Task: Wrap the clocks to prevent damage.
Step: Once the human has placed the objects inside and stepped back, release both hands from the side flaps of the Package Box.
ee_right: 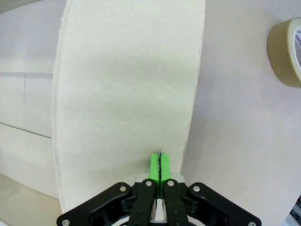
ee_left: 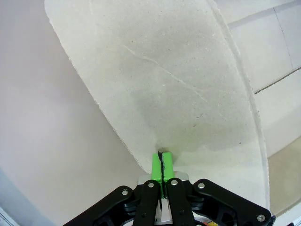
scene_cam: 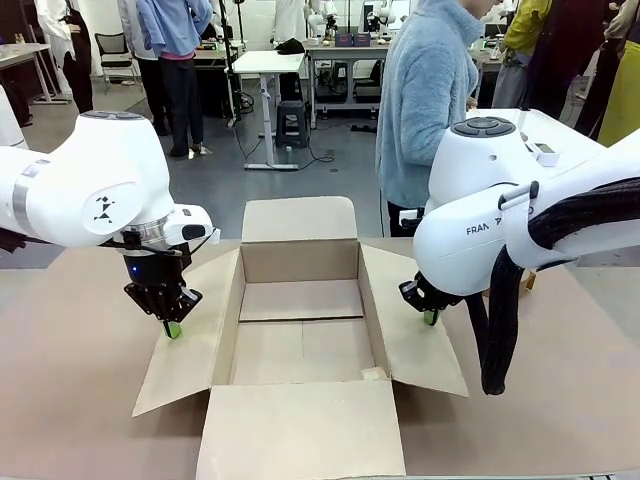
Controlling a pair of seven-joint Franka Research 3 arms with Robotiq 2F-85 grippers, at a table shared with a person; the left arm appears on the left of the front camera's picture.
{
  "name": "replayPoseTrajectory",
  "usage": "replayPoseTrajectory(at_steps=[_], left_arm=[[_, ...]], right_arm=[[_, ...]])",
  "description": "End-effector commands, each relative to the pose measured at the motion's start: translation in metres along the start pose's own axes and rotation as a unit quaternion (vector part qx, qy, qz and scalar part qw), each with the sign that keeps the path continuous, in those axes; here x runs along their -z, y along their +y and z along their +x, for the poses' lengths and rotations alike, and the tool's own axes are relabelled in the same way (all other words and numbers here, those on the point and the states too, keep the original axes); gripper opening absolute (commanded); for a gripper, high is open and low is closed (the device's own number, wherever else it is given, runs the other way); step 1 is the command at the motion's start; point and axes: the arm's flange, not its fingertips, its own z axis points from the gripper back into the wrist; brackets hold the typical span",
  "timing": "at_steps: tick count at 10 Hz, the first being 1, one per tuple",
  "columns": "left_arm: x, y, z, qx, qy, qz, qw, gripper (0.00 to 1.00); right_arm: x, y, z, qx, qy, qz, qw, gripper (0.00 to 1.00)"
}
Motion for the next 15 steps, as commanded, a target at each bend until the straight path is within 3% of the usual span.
replayPoseTrajectory(at_steps=[1,15], left_arm=[[0.0001,0.0001,-0.0006,0.001,0.001,0.002,1.000,0.00],[0.0001,0.0001,-0.0006,0.001,0.001,0.002,1.000,0.00]], right_arm=[[0.0009,-0.0005,-0.0001,0.003,0.000,-0.002,1.000,0.01],[0.0009,-0.0005,-0.0001,0.003,0.000,-0.002,1.000,0.01]])
